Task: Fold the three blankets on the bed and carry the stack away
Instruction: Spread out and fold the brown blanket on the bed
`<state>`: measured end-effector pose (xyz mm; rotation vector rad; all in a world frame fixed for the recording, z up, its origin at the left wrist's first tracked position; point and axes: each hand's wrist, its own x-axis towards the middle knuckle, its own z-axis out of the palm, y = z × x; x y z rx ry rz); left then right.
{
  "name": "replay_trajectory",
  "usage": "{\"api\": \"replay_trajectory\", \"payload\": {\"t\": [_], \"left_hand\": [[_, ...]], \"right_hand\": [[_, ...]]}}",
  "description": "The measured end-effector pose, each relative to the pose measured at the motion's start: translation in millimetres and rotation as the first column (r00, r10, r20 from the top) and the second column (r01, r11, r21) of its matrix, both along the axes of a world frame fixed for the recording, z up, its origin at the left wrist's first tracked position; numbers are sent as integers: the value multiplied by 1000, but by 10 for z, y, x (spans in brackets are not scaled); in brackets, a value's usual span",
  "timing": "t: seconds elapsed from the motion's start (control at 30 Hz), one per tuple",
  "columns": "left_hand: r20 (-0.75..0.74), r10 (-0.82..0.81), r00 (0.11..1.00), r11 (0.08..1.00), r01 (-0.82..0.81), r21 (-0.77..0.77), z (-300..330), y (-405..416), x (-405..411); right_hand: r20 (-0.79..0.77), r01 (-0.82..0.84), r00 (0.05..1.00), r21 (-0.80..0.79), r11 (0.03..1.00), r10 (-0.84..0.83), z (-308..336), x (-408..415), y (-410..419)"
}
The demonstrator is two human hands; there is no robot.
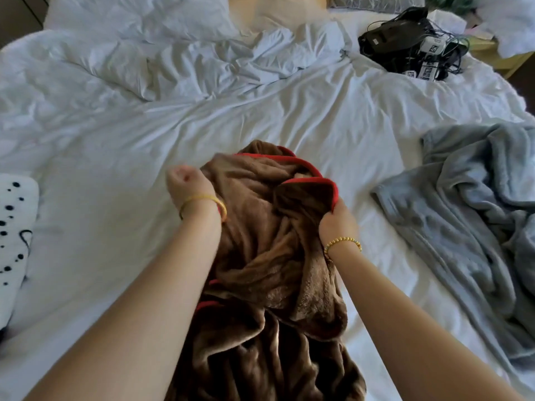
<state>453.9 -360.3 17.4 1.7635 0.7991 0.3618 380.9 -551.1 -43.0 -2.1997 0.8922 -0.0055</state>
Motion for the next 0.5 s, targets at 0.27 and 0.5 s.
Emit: {"api": "replay_trajectory", "payload": {"t": [0.27, 0.5], "left_hand": [[300, -438, 848, 899, 414, 141, 444, -368, -347], [-274, -805, 526, 584, 784, -210, -662, -356, -1718]], "right_hand": [[592, 309, 714, 214, 927, -375, 801, -99, -533], [-151, 309, 947, 174, 935, -285, 326, -457, -265]]}}
